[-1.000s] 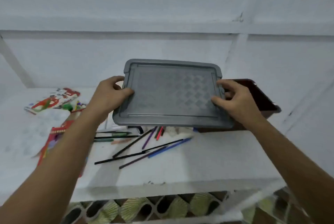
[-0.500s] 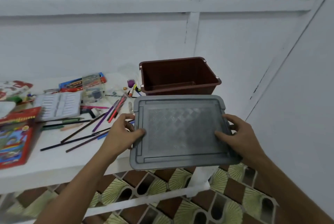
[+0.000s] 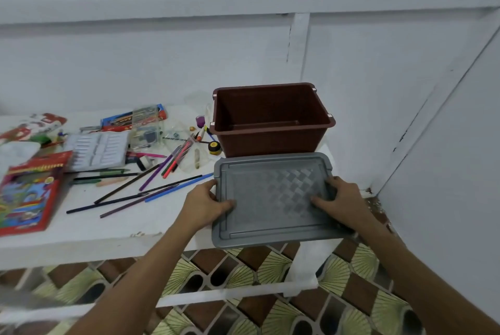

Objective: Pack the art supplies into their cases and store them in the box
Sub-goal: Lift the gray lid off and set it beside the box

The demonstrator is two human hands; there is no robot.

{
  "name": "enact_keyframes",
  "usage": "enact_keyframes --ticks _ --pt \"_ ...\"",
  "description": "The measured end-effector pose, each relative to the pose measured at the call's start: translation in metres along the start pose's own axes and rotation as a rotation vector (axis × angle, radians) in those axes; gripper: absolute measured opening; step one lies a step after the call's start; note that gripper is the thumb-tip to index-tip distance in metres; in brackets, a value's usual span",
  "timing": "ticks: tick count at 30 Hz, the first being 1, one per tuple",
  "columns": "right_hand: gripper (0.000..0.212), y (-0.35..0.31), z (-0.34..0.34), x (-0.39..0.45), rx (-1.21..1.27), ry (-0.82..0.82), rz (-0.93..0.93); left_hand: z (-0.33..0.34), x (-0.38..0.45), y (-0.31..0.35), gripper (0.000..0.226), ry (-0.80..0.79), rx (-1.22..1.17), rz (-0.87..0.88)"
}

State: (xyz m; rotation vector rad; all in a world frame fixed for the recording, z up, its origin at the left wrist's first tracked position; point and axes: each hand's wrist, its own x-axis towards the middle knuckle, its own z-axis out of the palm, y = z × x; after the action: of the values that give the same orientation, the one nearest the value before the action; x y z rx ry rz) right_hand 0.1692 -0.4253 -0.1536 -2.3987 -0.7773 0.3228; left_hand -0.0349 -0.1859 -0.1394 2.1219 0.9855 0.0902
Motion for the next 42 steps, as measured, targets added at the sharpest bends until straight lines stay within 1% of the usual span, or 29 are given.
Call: enact_keyframes --ticks 2,5,9,12,17,19,21,24,26,29,31,33,36,39,42 --pt "0.066 0.001 0.004 0.003 -0.086 0.0 0.003 0.003 0.003 0.005 0.076 -0.004 0.079 0.001" --pt "0.069 0.004 0.008 0.006 -0.219 0.012 -0.011 0.008 0.006 0.01 0.066 0.014 0.139 0.006" --pt "0.073 0.002 0.008 0.01 -0.265 0.017 -0.037 0.012 0.013 0.01 0.061 0.028 0.194 -0.006" --pt "0.083 -0.002 0.007 0.015 -0.267 0.035 -0.049 0.013 0.017 0.011 0.058 0.024 0.22 -0.01" --pt "0.064 -0.007 0.008 0.019 -0.26 0.058 -0.033 0.01 0.021 0.014 0.058 0.015 0.244 -0.003" --pt "0.065 -0.012 0.007 0.018 -0.262 0.1 -0.045 0.007 0.022 0.014 0.061 0.005 0.235 0.004" --pt "0.066 -0.022 0.009 0.017 -0.264 0.117 -0.089 0.0 0.021 0.014 0.066 -0.003 0.173 -0.002" --pt "0.056 -0.05 0.021 0.017 -0.197 0.114 -0.186 -0.019 0.018 0.011 0.07 0.041 0.127 -0.017" --pt "0.056 -0.075 0.033 0.02 -0.122 0.104 -0.26 -0.037 0.015 0.005 0.067 0.077 0.139 -0.012" --pt "0.058 -0.126 0.053 0.019 -0.009 -0.031 -0.286 -0.07 0.01 -0.011 0.061 0.133 0.14 -0.023" --pt "0.049 -0.159 0.073 0.021 0.102 -0.092 -0.361 -0.094 0.009 -0.026 0.056 0.171 0.151 -0.043" --pt "0.04 -0.193 0.094 0.023 0.196 -0.154 -0.398 -0.119 0.011 -0.044 0.05 0.212 0.157 -0.062" --pt "0.041 -0.246 0.124 0.034 0.232 -0.218 -0.425 -0.158 0.019 -0.079 0.045 0.29 0.128 -0.113" --pt "0.045 -0.296 0.151 0.05 0.193 -0.236 -0.446 -0.199 0.029 -0.134 0.049 0.367 0.101 -0.197" --pt "0.046 -0.338 0.183 0.064 0.179 -0.246 -0.426 -0.231 0.036 -0.189 0.051 0.39 0.301 -0.274"
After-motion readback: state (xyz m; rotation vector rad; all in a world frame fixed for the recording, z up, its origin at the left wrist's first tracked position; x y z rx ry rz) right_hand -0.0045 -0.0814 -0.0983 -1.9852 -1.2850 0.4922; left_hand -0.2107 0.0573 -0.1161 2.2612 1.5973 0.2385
